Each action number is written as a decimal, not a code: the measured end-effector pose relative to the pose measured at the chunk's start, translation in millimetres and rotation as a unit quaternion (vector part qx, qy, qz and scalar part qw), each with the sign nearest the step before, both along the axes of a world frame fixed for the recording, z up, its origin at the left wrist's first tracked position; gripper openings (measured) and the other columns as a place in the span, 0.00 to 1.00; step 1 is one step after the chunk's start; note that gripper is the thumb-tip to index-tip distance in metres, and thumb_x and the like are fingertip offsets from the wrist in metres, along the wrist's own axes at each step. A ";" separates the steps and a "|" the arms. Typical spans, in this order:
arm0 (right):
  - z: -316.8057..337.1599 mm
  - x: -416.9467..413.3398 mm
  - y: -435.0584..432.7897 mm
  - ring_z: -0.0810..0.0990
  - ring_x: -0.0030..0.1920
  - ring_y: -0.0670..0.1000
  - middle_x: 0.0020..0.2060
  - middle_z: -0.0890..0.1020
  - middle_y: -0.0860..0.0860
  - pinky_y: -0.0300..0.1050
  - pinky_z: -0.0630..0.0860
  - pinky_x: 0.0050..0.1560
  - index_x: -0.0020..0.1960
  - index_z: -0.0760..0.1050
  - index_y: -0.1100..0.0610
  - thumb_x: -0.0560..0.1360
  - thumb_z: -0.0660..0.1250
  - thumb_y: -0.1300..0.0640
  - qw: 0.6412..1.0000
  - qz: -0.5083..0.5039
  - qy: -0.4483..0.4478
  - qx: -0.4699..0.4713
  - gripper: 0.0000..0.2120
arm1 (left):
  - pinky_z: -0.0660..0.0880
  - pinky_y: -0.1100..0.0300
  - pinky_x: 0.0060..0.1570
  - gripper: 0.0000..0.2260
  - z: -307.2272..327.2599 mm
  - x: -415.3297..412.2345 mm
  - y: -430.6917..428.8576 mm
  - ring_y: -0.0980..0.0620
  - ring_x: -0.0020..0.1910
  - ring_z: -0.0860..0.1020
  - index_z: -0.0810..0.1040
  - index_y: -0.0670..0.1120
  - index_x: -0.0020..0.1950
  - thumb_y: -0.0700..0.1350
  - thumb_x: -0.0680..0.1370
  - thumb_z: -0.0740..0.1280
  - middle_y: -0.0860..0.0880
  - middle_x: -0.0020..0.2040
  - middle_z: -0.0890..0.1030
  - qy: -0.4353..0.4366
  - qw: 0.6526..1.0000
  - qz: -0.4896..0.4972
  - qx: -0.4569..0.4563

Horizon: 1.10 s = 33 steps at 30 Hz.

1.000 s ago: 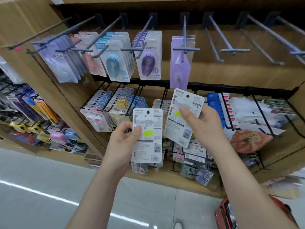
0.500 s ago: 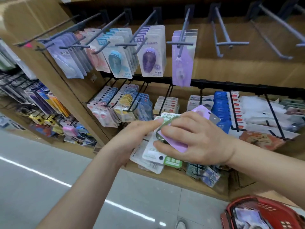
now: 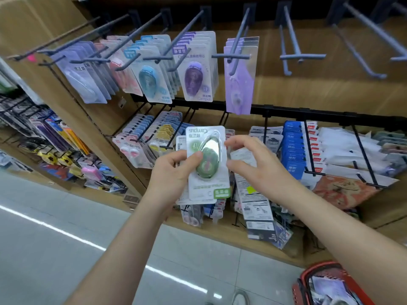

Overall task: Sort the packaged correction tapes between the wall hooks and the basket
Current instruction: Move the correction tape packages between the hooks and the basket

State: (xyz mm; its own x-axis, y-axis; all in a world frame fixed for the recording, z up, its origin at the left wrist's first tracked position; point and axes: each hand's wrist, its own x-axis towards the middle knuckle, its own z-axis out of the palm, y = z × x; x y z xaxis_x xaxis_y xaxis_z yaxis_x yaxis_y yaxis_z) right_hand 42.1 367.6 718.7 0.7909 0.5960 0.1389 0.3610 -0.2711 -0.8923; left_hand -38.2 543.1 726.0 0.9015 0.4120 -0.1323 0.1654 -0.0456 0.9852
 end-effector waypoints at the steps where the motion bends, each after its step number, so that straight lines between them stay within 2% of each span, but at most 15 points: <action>1: 0.8 -1.3 2.9 0.72 0.56 0.33 0.56 0.73 0.42 0.24 0.69 0.51 0.60 0.72 0.42 0.73 0.72 0.44 0.999 -0.013 0.041 0.018 0.17 | 0.81 0.54 0.38 0.08 -0.5 -0.7 -2.8 0.49 0.40 0.85 0.85 0.47 0.42 0.45 0.79 0.69 0.48 0.40 0.86 -0.008 1.000 -0.004 -0.006; 3: -0.5 -4.9 9.7 0.73 0.56 0.33 0.55 0.73 0.37 0.24 0.69 0.46 0.62 0.70 0.41 0.68 0.73 0.41 0.996 -0.023 0.079 0.039 0.24 | 0.79 0.60 0.34 0.06 -0.7 -1.1 -8.6 0.52 0.38 0.84 0.84 0.47 0.45 0.44 0.79 0.67 0.51 0.38 0.85 -0.014 1.000 -0.017 -0.012; 7: -4.2 -8.1 16.8 0.71 0.56 0.28 0.60 0.70 0.33 0.26 0.73 0.48 0.63 0.66 0.41 0.69 0.78 0.51 0.984 -0.025 0.125 0.122 0.29 | 0.80 0.57 0.38 0.08 -5.7 0.6 -9.3 0.48 0.42 0.85 0.84 0.46 0.47 0.45 0.80 0.66 0.47 0.42 0.86 -0.020 0.999 -0.044 -0.011; 10: -9.2 -7.3 17.4 0.74 0.65 0.45 0.65 0.71 0.39 0.47 0.78 0.60 0.64 0.67 0.35 0.70 0.79 0.52 0.969 -0.044 0.169 0.174 0.30 | 0.80 0.59 0.43 0.10 -8.5 1.0 -8.5 0.49 0.49 0.84 0.84 0.47 0.53 0.46 0.82 0.63 0.48 0.49 0.86 -0.030 0.999 -0.040 -0.006; 12: -10.4 -8.6 15.6 0.77 0.64 0.51 0.67 0.73 0.44 0.54 0.79 0.60 0.64 0.67 0.32 0.71 0.77 0.55 0.956 -0.057 0.191 0.216 0.31 | 0.80 0.60 0.49 0.12 -9.6 1.3 -5.6 0.52 0.56 0.82 0.79 0.54 0.63 0.43 0.82 0.63 0.51 0.58 0.83 -0.061 0.998 0.005 0.014; 14: -12.0 -9.3 12.1 0.79 0.62 0.52 0.67 0.75 0.48 0.57 0.80 0.58 0.63 0.68 0.31 0.74 0.74 0.59 0.949 -0.073 0.202 0.231 0.30 | 0.80 0.56 0.53 0.26 -11.3 -0.4 -1.4 0.53 0.59 0.81 0.67 0.62 0.71 0.36 0.80 0.65 0.51 0.64 0.80 -0.116 0.993 0.036 0.011; 16: -13.1 -9.9 8.9 0.79 0.61 0.52 0.64 0.77 0.46 0.54 0.80 0.57 0.60 0.74 0.35 0.77 0.70 0.62 0.949 -0.097 0.209 0.217 0.23 | 0.81 0.57 0.51 0.34 -7.1 -4.2 1.7 0.55 0.57 0.82 0.63 0.61 0.73 0.30 0.77 0.67 0.54 0.59 0.82 -0.166 0.985 0.052 0.007; 17: -14.1 -9.6 7.4 0.78 0.60 0.53 0.61 0.78 0.45 0.52 0.79 0.57 0.56 0.78 0.38 0.77 0.69 0.62 0.950 -0.110 0.207 0.204 0.18 | 0.81 0.57 0.52 0.33 -4.7 -5.1 4.1 0.56 0.57 0.82 0.68 0.58 0.71 0.28 0.75 0.68 0.56 0.57 0.83 -0.192 0.980 0.052 0.028; 19: -15.0 -9.0 5.8 0.79 0.57 0.54 0.53 0.81 0.43 0.49 0.75 0.55 0.46 0.82 0.44 0.78 0.66 0.63 0.946 -0.128 0.226 0.194 0.14 | 0.78 0.51 0.61 0.21 -2.5 -4.1 10.3 0.54 0.58 0.81 0.82 0.51 0.59 0.29 0.72 0.72 0.56 0.54 0.83 -0.246 0.961 0.020 0.123; 21: -8.8 -10.4 5.9 0.79 0.53 0.50 0.45 0.83 0.40 0.45 0.73 0.54 0.41 0.82 0.47 0.79 0.64 0.60 0.940 -0.127 0.244 0.200 0.13 | 0.72 0.50 0.67 0.12 -6.0 -5.2 10.6 0.52 0.63 0.78 0.85 0.47 0.51 0.37 0.69 0.76 0.55 0.54 0.84 -0.286 0.940 -0.016 0.183; 23: -3.9 -11.0 6.5 0.81 0.51 0.47 0.44 0.85 0.43 0.41 0.74 0.52 0.40 0.82 0.49 0.79 0.65 0.49 0.943 -0.088 0.253 0.198 0.12 | 0.68 0.53 0.69 0.10 -12.3 -5.5 6.0 0.50 0.70 0.72 0.85 0.52 0.51 0.45 0.69 0.75 0.55 0.59 0.82 -0.276 0.937 -0.031 0.212; 25: -0.4 -11.8 8.1 0.83 0.44 0.49 0.41 0.84 0.48 0.42 0.77 0.42 0.42 0.79 0.50 0.72 0.69 0.44 0.934 -0.019 0.282 0.218 0.10 | 0.66 0.54 0.71 0.13 -15.8 -6.2 -0.5 0.51 0.74 0.68 0.84 0.60 0.52 0.45 0.72 0.73 0.60 0.64 0.79 -0.266 0.937 -0.055 0.221; 29: -1.0 -11.8 8.5 0.84 0.39 0.55 0.44 0.83 0.55 0.44 0.79 0.32 0.45 0.73 0.54 0.67 0.74 0.57 0.903 0.009 0.321 0.287 0.11 | 0.67 0.51 0.72 0.23 -18.3 -11.0 -3.1 0.51 0.75 0.67 0.82 0.54 0.59 0.28 0.75 0.66 0.58 0.69 0.75 -0.255 0.934 -0.084 0.238; 31: -0.8 -11.1 7.1 0.83 0.40 0.53 0.43 0.82 0.50 0.43 0.79 0.34 0.44 0.73 0.54 0.69 0.74 0.60 0.913 0.004 0.289 0.289 0.10 | 0.70 0.52 0.70 0.24 -11.8 -14.0 -4.9 0.53 0.73 0.70 0.84 0.51 0.58 0.25 0.77 0.61 0.55 0.69 0.77 -0.245 0.945 -0.054 0.210; 33: 0.1 -10.5 6.7 0.82 0.39 0.46 0.39 0.80 0.40 0.40 0.78 0.34 0.45 0.73 0.54 0.73 0.73 0.65 0.929 0.005 0.250 0.273 0.10 | 0.73 0.52 0.67 0.23 0.3 -11.7 -6.4 0.56 0.69 0.74 0.82 0.52 0.57 0.26 0.78 0.61 0.53 0.65 0.79 -0.221 0.970 0.037 0.096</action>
State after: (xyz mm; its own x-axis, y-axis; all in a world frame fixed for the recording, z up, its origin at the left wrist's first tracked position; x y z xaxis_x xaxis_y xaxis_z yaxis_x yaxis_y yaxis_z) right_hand 31.6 374.3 718.7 0.8328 0.5521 0.0407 -0.1346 0.2733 -0.9525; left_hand -50.0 536.8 726.3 0.8195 0.4573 0.3454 -0.2607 -0.2392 0.9353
